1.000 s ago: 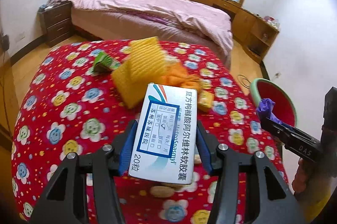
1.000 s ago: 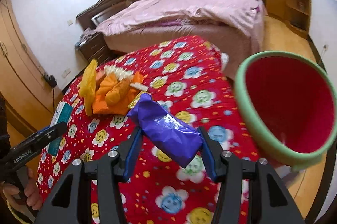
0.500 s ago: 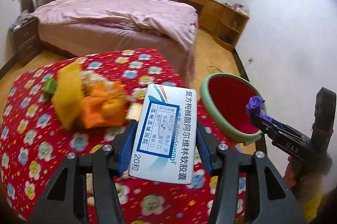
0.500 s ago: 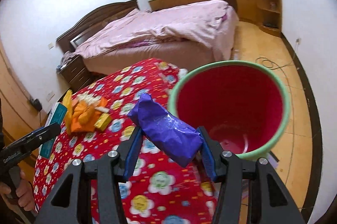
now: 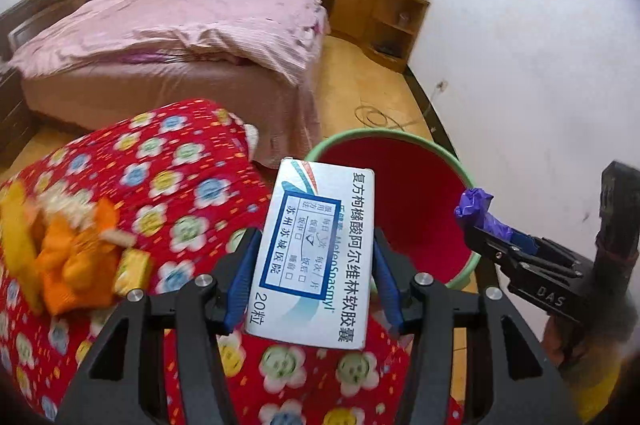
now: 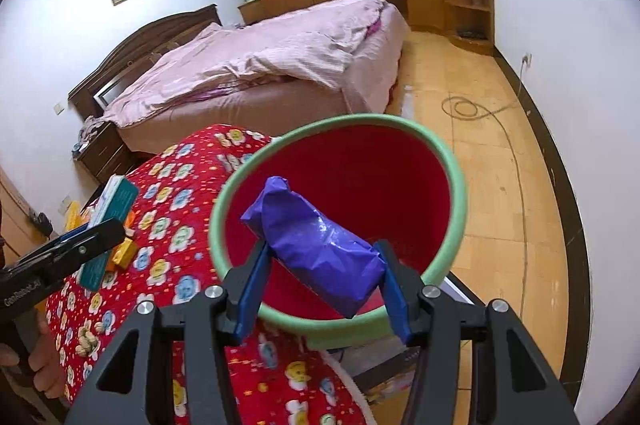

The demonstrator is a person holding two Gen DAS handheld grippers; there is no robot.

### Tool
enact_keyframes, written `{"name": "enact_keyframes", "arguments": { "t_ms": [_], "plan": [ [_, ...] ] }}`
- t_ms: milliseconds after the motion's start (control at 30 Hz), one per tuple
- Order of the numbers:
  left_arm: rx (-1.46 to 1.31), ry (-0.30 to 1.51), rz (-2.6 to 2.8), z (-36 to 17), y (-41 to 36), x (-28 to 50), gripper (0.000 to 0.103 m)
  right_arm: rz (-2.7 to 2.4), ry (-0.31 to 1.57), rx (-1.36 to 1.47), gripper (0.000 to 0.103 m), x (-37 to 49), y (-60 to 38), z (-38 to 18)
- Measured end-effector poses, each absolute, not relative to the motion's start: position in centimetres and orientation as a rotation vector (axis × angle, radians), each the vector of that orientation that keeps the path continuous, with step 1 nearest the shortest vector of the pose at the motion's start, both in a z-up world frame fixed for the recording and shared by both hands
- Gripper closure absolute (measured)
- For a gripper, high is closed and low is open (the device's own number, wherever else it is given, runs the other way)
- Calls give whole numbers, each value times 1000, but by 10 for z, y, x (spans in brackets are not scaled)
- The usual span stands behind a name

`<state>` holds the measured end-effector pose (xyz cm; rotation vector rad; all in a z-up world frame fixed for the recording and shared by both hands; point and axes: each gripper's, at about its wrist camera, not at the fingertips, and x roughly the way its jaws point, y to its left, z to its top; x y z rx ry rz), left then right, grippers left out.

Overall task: Collect trash
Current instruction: 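Carry both items over the red bucket and open both tools to drop them, then move both tools back toward the remaining items on the bedspread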

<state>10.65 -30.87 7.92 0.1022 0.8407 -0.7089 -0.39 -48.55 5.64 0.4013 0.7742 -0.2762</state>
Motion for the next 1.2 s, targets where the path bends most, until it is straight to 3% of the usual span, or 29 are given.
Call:
{"name": "enact_keyframes", "arguments": {
  "t_ms": [400,500,667,1200],
  "plan": [
    [215,881,-755,45,-374,132,49,-313,818,459,46,10,-523,27],
    [238,871,-745,41,-379,132,42,-312,817,484,45,12,-528,22],
    [198,869,-750,43,-376,132,41,-310,802,507,37,11,-534,20],
    [107,850,-706,77,-326,120,41,-286,744,506,25,-6,-510,50]
  ]
}}
